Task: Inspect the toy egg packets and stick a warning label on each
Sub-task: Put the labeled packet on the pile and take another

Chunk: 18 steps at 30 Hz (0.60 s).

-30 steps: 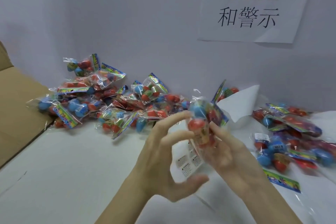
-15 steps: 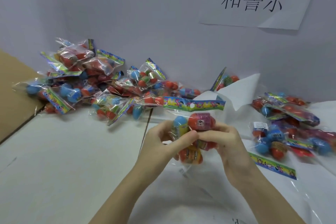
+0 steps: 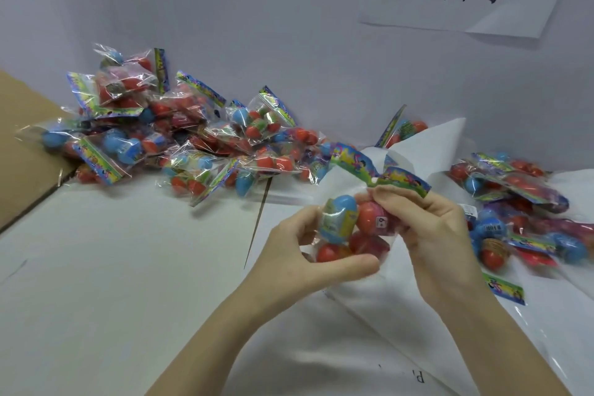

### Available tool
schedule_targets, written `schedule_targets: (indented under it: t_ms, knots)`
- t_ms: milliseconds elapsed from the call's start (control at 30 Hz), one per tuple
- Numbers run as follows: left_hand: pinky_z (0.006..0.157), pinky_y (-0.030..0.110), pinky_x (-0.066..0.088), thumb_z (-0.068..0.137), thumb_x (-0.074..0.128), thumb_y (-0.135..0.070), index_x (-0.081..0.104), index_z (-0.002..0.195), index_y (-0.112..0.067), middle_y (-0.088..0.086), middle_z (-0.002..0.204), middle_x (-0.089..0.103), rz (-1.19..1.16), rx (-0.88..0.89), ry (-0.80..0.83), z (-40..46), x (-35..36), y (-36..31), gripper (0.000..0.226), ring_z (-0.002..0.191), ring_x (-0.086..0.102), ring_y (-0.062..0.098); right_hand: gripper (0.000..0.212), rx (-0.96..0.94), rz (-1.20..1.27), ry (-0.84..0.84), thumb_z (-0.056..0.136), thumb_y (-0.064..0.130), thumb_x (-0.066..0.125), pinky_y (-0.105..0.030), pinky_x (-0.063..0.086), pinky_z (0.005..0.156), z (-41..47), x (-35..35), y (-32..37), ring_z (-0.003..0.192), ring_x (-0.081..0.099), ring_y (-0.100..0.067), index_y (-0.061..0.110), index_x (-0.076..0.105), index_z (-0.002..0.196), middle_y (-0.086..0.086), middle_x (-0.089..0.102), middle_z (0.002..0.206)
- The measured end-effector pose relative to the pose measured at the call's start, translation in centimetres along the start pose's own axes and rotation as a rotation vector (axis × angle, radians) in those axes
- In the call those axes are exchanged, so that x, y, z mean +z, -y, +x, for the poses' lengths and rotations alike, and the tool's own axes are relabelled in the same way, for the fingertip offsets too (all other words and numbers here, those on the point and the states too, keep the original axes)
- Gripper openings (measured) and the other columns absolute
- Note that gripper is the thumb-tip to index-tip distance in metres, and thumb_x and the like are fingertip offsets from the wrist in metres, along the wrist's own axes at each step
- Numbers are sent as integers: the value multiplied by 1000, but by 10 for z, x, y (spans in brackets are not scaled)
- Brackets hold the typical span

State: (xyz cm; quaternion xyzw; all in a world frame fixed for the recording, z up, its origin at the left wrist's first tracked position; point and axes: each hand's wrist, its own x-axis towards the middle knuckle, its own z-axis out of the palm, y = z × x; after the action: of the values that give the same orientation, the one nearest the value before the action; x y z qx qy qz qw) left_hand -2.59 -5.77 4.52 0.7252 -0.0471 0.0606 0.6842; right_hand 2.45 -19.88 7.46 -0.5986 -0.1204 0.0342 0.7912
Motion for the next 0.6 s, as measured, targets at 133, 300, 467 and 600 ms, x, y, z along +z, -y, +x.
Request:
schedule_targets:
  t_ms: [133,300,467,600]
  knots:
    - [48,12,45,57,84,-25,72,69,-36,-10,62,69,16,-41,10,-1,6,-2,20,52,62,1,18,-72,-11,-56,65,7,64,-12,49,52,-2,3,0,57,66,-3,19,74,57,4,69,58]
    - [47,16,48,60,81,-19,74,64,-25,-3,57,67,-141,-38,15,-1,5,-7,10,47,60,7,27,47,-78,69,60,44,69,-17,53,58,1,-1,0,67,69,-9,23,74,75,0,73,74]
    - [45,15,44,57,74,-24,74,67,-23,-1,56,65,-242,43,-115,0,1,-10,10,45,57,8,38,118,-206,360,56,43,75,-22,53,76,-1,-3,0,81,69,-15,23,74,88,-5,74,85]
    - [45,17,45,66,82,-28,71,75,-22,1,62,67,-218,70,-143,0,2,-10,15,48,60,12,27,-17,-132,325,57,34,79,-16,51,68,-4,1,1,75,70,-13,26,76,82,-2,74,78]
